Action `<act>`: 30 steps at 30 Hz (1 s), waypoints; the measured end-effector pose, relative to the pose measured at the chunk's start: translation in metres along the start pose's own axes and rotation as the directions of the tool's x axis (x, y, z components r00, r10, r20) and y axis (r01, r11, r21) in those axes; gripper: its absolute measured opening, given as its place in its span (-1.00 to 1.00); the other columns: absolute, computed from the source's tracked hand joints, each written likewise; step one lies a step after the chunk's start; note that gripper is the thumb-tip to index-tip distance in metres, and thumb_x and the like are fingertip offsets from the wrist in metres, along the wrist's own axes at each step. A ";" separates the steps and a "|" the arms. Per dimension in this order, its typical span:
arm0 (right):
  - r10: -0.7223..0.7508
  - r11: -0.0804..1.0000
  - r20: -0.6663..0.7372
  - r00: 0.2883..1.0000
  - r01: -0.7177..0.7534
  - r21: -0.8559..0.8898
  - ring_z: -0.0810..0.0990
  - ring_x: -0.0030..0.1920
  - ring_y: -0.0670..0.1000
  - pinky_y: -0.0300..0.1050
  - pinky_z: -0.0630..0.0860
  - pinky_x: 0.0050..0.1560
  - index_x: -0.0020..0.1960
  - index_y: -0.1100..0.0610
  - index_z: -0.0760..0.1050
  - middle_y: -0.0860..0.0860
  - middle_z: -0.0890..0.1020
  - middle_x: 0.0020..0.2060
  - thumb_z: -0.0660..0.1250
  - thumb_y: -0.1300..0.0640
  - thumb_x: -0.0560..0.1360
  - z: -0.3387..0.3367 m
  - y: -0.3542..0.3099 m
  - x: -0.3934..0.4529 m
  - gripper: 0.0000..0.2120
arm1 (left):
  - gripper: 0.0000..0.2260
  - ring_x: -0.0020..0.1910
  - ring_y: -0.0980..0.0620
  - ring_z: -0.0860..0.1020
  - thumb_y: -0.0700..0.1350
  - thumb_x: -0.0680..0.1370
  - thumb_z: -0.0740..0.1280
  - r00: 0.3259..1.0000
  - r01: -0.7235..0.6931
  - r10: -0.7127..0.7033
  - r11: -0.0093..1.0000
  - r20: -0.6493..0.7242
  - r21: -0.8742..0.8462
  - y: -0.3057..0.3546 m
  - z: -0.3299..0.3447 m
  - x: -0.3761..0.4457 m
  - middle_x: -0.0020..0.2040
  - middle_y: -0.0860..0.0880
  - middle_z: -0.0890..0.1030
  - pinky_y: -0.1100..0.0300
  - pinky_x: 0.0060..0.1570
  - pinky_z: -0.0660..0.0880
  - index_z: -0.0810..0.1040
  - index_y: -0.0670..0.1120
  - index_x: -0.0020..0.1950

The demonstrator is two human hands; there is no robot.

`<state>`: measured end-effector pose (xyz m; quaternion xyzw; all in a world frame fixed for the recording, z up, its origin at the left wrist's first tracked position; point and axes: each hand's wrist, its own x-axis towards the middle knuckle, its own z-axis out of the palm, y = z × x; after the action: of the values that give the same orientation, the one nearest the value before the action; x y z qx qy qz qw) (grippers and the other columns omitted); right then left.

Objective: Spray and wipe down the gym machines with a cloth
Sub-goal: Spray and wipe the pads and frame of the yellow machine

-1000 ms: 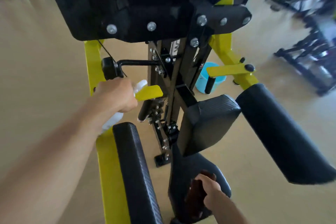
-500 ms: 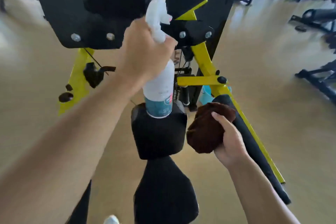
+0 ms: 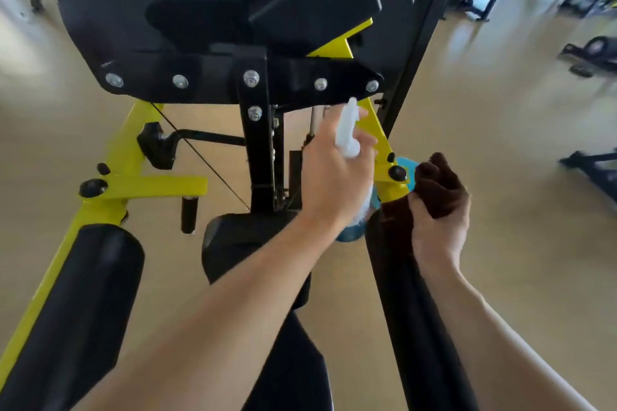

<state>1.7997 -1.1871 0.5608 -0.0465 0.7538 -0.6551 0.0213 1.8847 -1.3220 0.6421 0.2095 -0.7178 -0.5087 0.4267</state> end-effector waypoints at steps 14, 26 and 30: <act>-0.066 0.875 0.215 0.974 0.161 -0.457 0.63 0.00 0.01 0.06 0.58 0.12 0.17 -0.16 0.45 -0.15 0.68 0.00 0.40 0.12 0.47 0.020 0.029 0.035 -0.66 | -0.86 -0.26 0.05 0.47 -0.32 0.50 0.28 0.631 0.775 -0.773 0.626 -0.062 0.089 -0.160 0.065 -0.086 -0.21 0.02 0.49 0.35 -0.34 0.34 0.47 -0.11 -0.01; -0.047 0.863 0.281 0.958 0.181 -0.472 0.62 -0.03 0.04 0.11 0.61 0.14 0.22 -0.12 0.41 -0.10 0.64 -0.02 0.41 0.07 0.52 0.017 0.030 0.041 -0.68 | -0.82 -0.22 0.07 0.49 -0.30 0.52 0.30 0.594 0.805 -0.798 0.591 -0.101 0.060 -0.162 0.072 -0.070 -0.18 0.03 0.50 0.27 -0.26 0.39 0.47 0.00 -0.10; -0.056 0.858 0.281 0.958 0.190 -0.477 0.62 -0.01 0.02 0.12 0.61 0.17 0.23 -0.12 0.40 -0.11 0.63 -0.01 0.41 0.05 0.53 0.016 0.029 0.040 -0.68 | -0.90 -0.11 -0.06 0.54 -0.29 0.54 0.27 0.561 0.827 -0.825 0.555 -0.071 0.094 -0.169 0.078 -0.081 -0.12 -0.06 0.54 0.20 -0.12 0.41 0.49 -0.10 -0.03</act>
<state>1.7604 -1.2033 0.5313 -0.1835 0.8835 -0.4263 0.0638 1.8418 -1.2862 0.4468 0.5503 -0.5604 -0.6046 0.1323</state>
